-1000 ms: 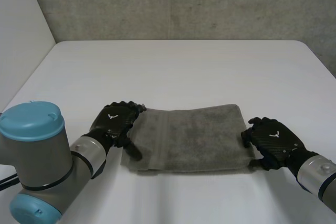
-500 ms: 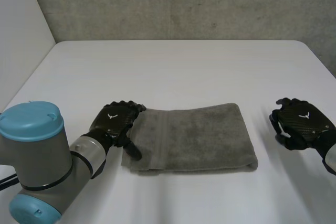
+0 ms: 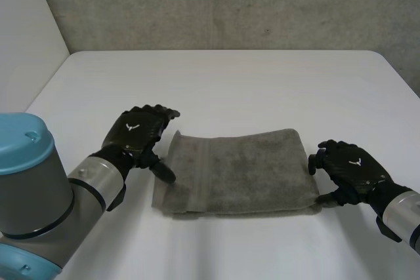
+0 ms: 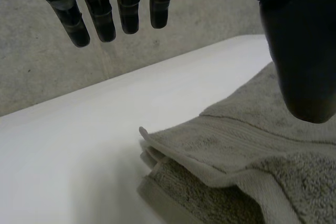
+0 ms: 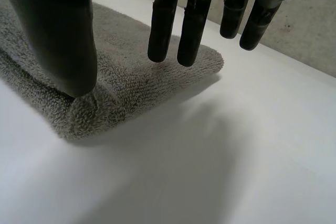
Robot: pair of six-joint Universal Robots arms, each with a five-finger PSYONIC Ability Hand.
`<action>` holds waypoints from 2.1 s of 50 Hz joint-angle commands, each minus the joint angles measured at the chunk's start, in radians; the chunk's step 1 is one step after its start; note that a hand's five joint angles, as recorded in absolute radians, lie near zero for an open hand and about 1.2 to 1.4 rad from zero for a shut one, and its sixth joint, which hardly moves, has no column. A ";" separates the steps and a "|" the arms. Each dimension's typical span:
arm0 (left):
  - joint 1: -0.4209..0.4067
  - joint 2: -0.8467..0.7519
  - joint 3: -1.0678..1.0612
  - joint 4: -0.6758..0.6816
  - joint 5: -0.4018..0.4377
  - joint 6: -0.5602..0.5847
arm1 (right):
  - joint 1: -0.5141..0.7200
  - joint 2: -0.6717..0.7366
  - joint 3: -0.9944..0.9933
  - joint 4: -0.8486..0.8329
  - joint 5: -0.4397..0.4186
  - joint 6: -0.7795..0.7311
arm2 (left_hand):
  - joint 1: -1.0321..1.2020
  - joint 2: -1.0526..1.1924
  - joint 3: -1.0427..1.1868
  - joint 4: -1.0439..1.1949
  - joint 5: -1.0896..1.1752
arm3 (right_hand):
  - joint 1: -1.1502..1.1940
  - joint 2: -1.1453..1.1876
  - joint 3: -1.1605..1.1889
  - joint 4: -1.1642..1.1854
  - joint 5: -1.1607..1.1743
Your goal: Fold the towel.
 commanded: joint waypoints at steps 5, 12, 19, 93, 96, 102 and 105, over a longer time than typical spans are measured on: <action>0.034 0.000 0.003 -0.011 0.007 -0.044 | 0.036 0.076 -0.012 -0.043 0.057 0.012 | -0.114 -0.056 -0.049 -0.056 -0.055 | -0.025 -0.033 -0.005 -0.053 -0.003; 0.041 -0.004 0.003 -0.011 0.007 -0.044 | 0.041 0.088 -0.010 -0.043 0.076 0.008 | -0.114 -0.056 -0.049 -0.056 -0.055 | -0.025 -0.033 -0.005 -0.053 -0.003; 0.043 -0.004 0.002 -0.011 0.007 -0.044 | 0.041 0.088 -0.009 -0.040 0.076 0.008 | -0.114 -0.056 -0.049 -0.056 -0.055 | -0.034 -0.042 -0.005 -0.053 -0.011; 0.041 -0.007 -0.002 -0.010 0.004 -0.045 | 0.371 -0.073 -0.171 0.035 0.019 -0.113 | -0.114 -0.056 -0.049 -0.056 -0.055 | 0.699 0.691 -0.005 -0.053 0.721; 0.041 -0.007 -0.002 -0.010 0.003 -0.045 | 0.455 -0.053 -0.185 0.005 0.066 -0.112 | -0.114 -0.056 -0.049 -0.056 -0.055 | 0.699 0.691 -0.005 -0.053 0.721; 0.041 -0.007 -0.003 -0.010 0.001 -0.045 | 0.571 0.008 -0.211 -0.021 0.132 -0.112 | -0.114 -0.056 -0.049 -0.056 -0.055 | 0.699 0.691 -0.005 -0.053 0.721; 0.041 -0.007 -0.002 -0.008 0.001 -0.045 | 0.611 0.042 -0.223 -0.021 0.143 -0.112 | -0.114 -0.056 -0.049 -0.056 -0.055 | 0.699 0.691 -0.005 -0.053 0.721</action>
